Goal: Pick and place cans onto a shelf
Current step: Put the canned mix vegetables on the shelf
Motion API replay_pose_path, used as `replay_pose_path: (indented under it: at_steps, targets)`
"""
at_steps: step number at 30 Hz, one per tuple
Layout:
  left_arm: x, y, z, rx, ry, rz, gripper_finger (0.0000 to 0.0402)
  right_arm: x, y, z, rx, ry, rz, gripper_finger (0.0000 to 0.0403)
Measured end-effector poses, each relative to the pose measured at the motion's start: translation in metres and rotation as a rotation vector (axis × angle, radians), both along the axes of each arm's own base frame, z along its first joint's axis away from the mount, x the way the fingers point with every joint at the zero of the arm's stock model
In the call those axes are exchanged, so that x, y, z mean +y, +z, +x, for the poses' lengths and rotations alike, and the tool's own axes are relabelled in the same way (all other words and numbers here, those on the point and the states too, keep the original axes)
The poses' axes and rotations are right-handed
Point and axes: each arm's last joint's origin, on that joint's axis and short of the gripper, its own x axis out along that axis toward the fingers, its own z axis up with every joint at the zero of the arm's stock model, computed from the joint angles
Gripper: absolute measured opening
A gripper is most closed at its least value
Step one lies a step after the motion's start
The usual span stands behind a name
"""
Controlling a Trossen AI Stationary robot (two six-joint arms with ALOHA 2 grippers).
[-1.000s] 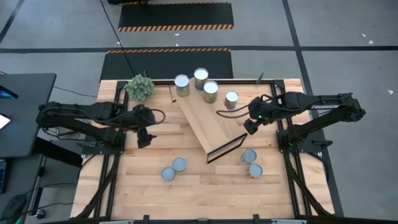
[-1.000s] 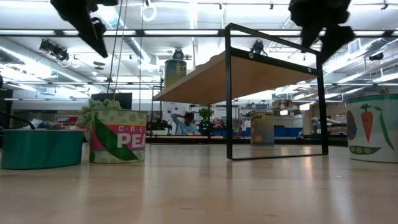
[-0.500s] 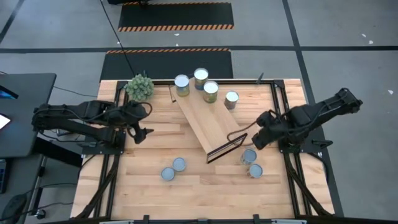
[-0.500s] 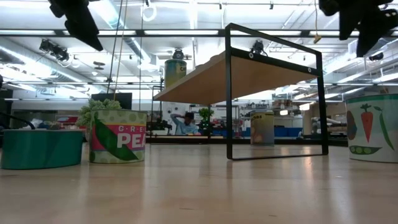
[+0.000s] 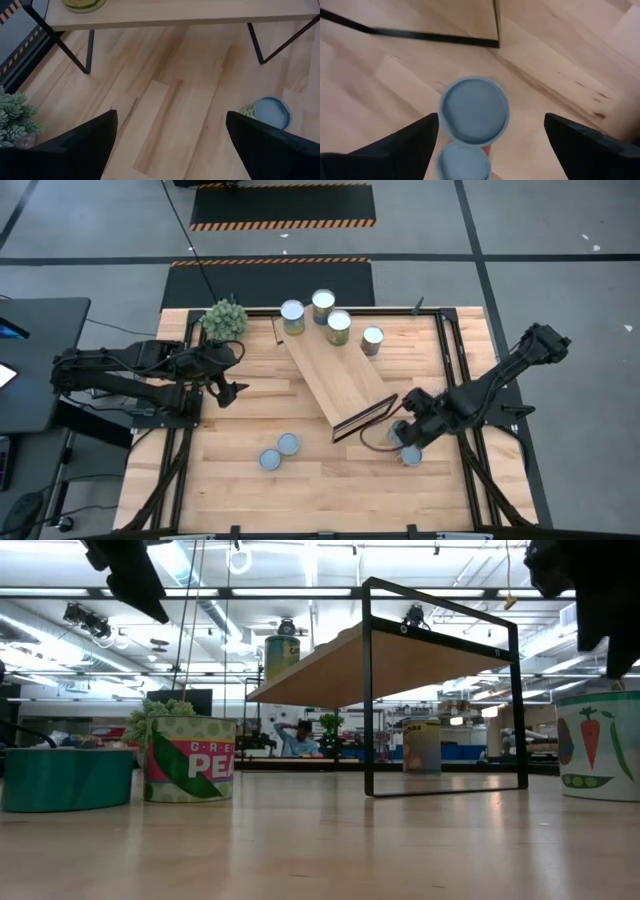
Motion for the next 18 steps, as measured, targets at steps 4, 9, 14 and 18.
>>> replay_pose_path:
  at_steps: [4, 9, 14, 18]
  targets:
    - [0.0, 0.0, 0.0, 0.0, 0.004, -0.001, 0.0377, 0.015, -0.013, 0.011, 0.016, 0.032, -0.063, 0.0371]
    - [0.0, 0.0, 0.0, 0.001, -0.01, -0.015, 0.0377, 0.022, -0.021, 0.015, 0.003, 0.025, -0.091, 0.0371]
    - [0.0, 0.0, 0.0, 0.002, -0.012, -0.014, 0.0377, 0.023, -0.023, 0.017, -0.016, 0.002, -0.132, 0.0372]
    - [0.0, 0.0, 0.0, 0.004, -0.018, -0.009, 0.0377, 0.024, -0.026, 0.019, -0.009, 0.001, -0.14, 0.0374]
